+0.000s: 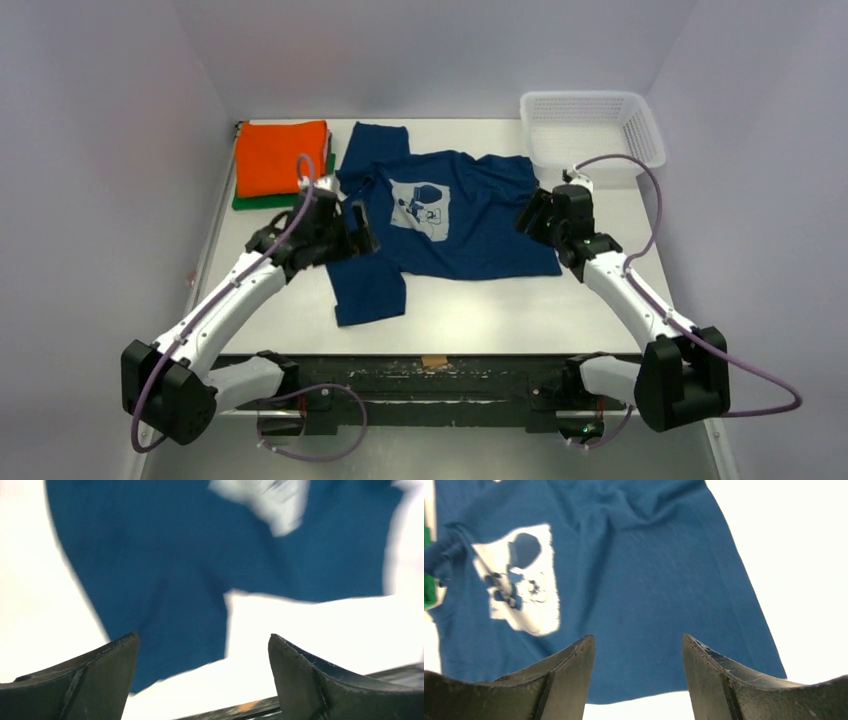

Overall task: Fold and stack the t-shirts
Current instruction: Flatten out the tshirt, then grab the side of the flattened tshirt closest away from the robot with both arms

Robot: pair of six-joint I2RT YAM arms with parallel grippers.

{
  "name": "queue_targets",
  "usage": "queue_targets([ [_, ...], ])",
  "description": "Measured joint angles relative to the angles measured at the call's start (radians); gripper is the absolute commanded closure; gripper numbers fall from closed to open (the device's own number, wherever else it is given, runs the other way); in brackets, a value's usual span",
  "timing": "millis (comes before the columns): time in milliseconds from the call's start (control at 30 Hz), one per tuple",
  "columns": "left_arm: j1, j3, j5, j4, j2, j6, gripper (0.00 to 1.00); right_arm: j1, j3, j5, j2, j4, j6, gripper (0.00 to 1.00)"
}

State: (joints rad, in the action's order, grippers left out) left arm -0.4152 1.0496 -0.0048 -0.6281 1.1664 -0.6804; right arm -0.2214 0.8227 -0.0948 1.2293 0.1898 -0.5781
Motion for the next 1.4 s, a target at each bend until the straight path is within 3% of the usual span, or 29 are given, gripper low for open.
queue_targets([
  [100, -0.036, -0.246, -0.054, -0.049, -0.029, -0.069, 0.15, 0.0, -0.091, -0.025, -0.066, 0.027, -0.023, 0.37],
  [267, -0.039, -0.533, -0.062, -0.114, -0.149, -0.163, 0.3, 0.0, -0.145, -0.047, -0.11, 0.055, -0.047, 0.37],
  [467, -0.041, -0.566, -0.043, -0.026, -0.148, -0.214, 0.53, 0.0, -0.145, -0.053, -0.085, 0.053, -0.056, 0.37],
  [667, -0.041, -0.524, -0.014, 0.053, -0.025, -0.22, 1.0, 0.0, -0.145, -0.083, -0.047, 0.057, -0.066, 0.37],
  [867, -0.053, -0.537, 0.03, 0.105, -0.019, -0.219, 1.0, 0.0, -0.145, -0.169, -0.023, 0.08, -0.119, 0.37],
  [1000, -0.059, -0.579, 0.039, 0.081, -0.096, -0.217, 1.0, 0.013, -0.145, -0.224, 0.014, 0.092, -0.153, 0.44],
  [1400, -0.06, -0.624, 0.098, 0.008, -0.212, -0.217, 1.0, 0.119, -0.155, -0.246, 0.158, 0.085, -0.215, 0.52],
])
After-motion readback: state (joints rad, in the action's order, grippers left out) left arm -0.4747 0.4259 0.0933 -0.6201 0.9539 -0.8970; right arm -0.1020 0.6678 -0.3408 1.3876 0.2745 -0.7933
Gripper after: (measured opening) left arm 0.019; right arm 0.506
